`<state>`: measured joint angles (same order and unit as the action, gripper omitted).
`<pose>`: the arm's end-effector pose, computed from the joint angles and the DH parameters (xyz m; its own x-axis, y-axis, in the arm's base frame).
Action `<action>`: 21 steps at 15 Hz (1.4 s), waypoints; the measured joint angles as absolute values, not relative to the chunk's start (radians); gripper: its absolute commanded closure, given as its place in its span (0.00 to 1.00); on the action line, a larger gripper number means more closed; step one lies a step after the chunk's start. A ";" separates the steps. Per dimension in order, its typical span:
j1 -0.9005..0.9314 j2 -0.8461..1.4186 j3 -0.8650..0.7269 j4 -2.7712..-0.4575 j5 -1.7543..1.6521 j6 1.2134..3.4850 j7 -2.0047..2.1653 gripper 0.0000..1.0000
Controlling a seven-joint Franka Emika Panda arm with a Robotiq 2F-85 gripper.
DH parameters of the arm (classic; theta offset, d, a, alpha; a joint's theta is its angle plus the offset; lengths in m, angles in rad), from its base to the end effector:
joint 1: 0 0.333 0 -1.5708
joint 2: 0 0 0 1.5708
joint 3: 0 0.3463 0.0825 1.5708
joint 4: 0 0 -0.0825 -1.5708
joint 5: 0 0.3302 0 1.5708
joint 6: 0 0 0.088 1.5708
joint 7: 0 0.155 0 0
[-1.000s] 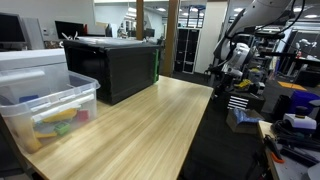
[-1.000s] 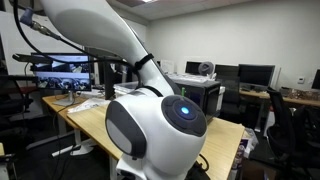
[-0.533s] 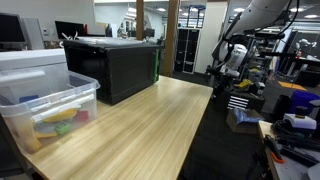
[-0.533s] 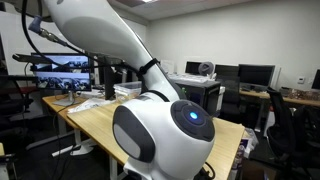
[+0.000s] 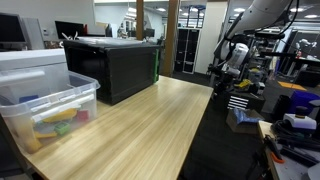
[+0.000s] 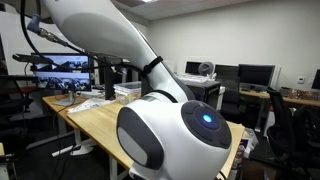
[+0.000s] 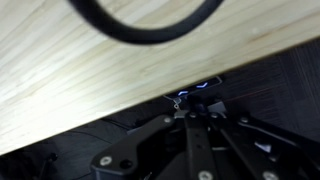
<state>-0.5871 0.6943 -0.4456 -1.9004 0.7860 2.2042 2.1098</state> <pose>0.3443 -0.4626 0.1622 -0.8692 0.4944 -0.0072 0.4603 0.8145 0.3531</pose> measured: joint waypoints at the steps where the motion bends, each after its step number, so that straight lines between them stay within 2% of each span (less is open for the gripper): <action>1: -0.599 0.700 -0.446 -1.885 0.786 2.203 2.110 0.99; 21: -0.597 0.675 -0.439 -1.859 0.744 2.107 2.109 0.99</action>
